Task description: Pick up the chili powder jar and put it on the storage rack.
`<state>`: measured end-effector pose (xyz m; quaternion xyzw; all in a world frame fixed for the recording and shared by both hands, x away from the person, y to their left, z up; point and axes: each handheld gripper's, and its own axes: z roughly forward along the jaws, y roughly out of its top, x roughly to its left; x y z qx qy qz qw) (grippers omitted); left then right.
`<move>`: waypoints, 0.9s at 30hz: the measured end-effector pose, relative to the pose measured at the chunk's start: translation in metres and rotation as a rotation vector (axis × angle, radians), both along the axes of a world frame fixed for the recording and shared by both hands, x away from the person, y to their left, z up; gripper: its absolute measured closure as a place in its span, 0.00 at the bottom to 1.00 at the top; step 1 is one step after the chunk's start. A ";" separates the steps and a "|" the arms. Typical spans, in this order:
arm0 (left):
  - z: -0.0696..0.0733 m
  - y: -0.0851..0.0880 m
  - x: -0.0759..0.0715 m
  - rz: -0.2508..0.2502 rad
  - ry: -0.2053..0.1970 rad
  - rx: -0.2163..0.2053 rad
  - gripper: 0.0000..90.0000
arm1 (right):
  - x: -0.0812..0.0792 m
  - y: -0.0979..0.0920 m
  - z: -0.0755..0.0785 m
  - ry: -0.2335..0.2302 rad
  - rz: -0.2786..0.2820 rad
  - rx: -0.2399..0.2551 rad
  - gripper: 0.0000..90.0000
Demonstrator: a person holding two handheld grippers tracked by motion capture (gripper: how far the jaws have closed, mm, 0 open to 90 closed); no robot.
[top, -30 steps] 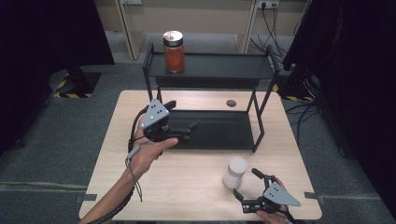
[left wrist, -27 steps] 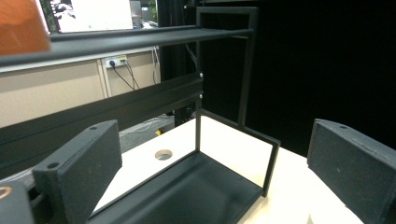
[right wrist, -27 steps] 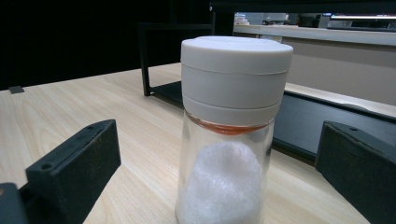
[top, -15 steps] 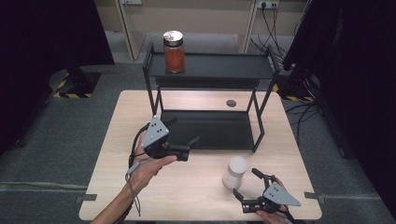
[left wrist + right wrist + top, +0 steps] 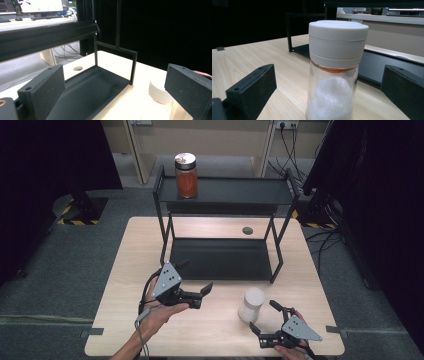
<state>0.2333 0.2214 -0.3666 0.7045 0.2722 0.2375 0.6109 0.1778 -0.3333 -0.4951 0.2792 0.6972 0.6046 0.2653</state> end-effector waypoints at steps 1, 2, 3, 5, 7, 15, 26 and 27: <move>-0.002 0.001 -0.001 -0.002 0.001 0.000 0.03 | 0.000 0.000 0.000 -0.001 0.001 0.000 0.00; -0.007 0.002 -0.002 -0.003 0.001 0.003 0.03 | 0.000 0.000 0.000 -0.001 0.001 0.000 0.00; -0.007 0.002 -0.002 -0.003 0.001 0.003 0.03 | 0.000 0.000 0.000 -0.001 0.001 0.000 0.00; -0.014 0.003 -0.004 0.000 0.002 0.001 0.03 | 0.000 0.000 0.000 0.000 0.000 0.001 0.00; -0.016 0.004 -0.005 -0.001 0.002 -0.001 0.03 | 0.000 0.000 0.000 0.000 0.000 0.001 0.00; -0.036 0.008 -0.011 -0.003 0.004 -0.004 0.03 | 0.000 0.000 0.000 0.000 -0.002 0.003 0.00; -0.062 0.011 -0.019 0.002 0.015 -0.013 0.03 | 0.000 -0.001 0.000 -0.002 -0.002 0.005 0.00; -0.064 0.011 -0.019 0.002 0.016 -0.016 0.03 | 0.000 -0.001 -0.001 -0.003 -0.002 0.006 0.00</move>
